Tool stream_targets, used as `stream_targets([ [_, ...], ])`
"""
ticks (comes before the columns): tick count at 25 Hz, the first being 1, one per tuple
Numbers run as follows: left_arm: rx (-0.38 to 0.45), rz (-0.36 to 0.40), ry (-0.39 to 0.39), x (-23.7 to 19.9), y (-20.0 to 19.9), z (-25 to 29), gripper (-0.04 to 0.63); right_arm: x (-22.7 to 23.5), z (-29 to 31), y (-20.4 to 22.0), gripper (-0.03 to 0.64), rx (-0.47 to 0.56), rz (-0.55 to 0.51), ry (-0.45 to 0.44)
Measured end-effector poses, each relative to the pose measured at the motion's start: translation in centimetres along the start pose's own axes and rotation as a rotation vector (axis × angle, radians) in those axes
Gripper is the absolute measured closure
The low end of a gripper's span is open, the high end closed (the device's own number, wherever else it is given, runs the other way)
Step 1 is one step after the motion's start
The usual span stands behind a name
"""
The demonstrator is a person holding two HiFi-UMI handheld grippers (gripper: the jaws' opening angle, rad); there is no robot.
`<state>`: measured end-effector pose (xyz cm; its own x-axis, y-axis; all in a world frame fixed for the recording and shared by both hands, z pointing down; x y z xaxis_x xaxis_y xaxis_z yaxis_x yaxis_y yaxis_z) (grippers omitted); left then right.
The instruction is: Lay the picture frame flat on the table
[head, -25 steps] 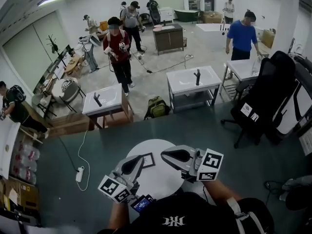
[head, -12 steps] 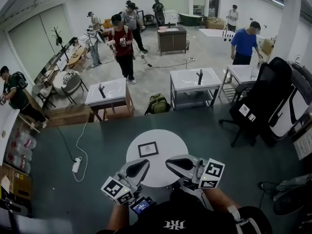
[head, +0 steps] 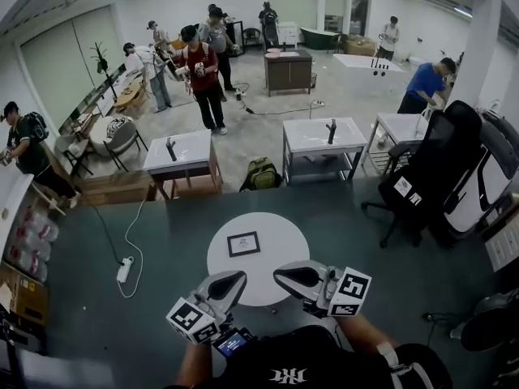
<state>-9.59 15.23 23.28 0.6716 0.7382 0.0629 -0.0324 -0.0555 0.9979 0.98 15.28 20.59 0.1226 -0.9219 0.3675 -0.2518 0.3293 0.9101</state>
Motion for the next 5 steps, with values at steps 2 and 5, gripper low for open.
stream_targets([
  [2, -0.001, 0.033, 0.001, 1.3, -0.7, 1.2, 0.592, -0.3, -1.3, -0.7, 0.618, 0.008, -0.014, -0.023],
  [5, 0.019, 0.076, -0.013, 3.0, -1.8, 2.9, 0.592, -0.7, -3.3, -1.5, 0.618, 0.009, -0.039, -0.056],
])
Point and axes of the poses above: the fingertips, and each gripper's own axes: z forward along the fingers, x to its right, y out of its underside, the point moved 2 cm from there along -z, backward along the fingers, and after that the axes turned 11 degrees about z, right-handed, at the moved point
